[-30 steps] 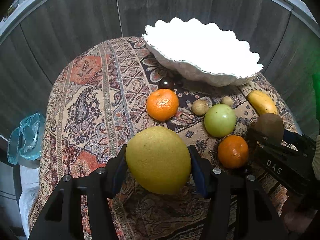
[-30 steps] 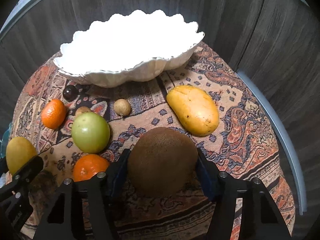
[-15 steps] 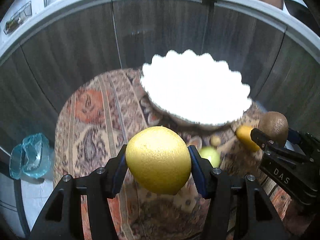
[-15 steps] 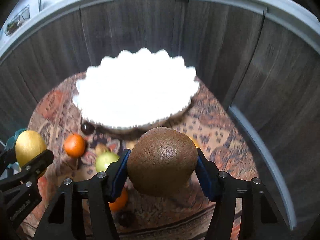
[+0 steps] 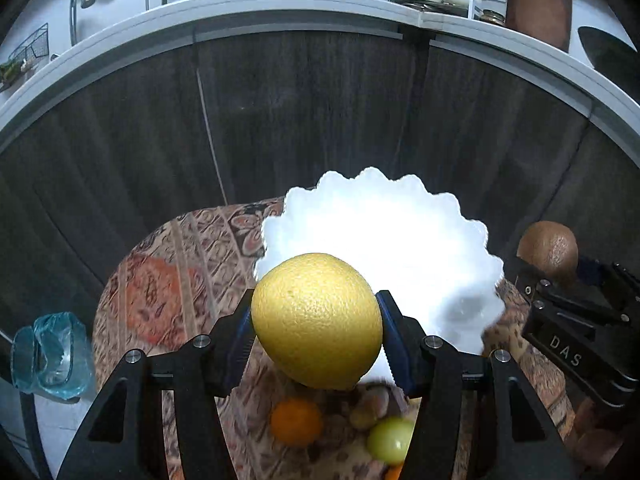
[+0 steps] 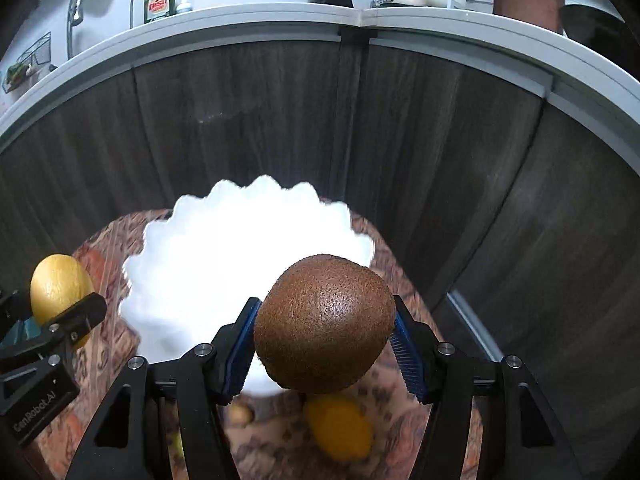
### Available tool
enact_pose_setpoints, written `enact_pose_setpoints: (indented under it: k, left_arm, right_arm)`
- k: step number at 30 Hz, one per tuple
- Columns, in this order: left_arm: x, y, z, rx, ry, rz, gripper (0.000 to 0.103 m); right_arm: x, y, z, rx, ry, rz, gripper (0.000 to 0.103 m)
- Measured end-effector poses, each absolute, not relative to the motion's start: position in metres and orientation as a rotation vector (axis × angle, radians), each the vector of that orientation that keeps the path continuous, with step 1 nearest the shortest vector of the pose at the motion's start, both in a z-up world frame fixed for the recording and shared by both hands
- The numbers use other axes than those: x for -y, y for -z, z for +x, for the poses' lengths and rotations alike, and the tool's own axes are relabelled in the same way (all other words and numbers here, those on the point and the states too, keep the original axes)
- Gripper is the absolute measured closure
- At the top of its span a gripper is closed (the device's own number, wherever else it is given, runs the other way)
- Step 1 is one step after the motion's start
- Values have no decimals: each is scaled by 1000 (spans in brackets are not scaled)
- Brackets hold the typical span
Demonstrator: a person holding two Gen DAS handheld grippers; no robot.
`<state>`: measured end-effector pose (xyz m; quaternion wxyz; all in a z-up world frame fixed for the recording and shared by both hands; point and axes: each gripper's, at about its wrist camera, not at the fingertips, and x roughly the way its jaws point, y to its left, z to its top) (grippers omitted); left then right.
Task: Organize fruits
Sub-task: 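Close the left tool on the lemon while the right tool grips the kiwi, then carry the lemon and kiwi into the white bowl and open both tools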
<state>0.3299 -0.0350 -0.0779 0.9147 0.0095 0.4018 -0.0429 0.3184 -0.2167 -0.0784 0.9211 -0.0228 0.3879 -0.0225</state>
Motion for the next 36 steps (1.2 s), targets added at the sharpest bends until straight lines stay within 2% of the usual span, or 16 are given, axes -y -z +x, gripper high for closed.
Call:
enact_pose_setpoints:
  k: [12,32,33,34,36]
  left_arm:
    - [38,122,408,-907,91,1,46]
    - [45,167,428,-1026,96,35,45]
    - [45,165,427,-1013,90,47,40]
    - [46,162,425,-999,85,59,31]
    - [46,156,424,-977,88,67,24]
  right_arm:
    - [214,113,383,-859,53,-66,40]
    - [214,157,404,-965,57,-58,40]
    - [213,158,404,-970,57,-60,40]
    - [213,158,404,-970,57,-61,40]
    - [211,155,403,-952,75,-78,36]
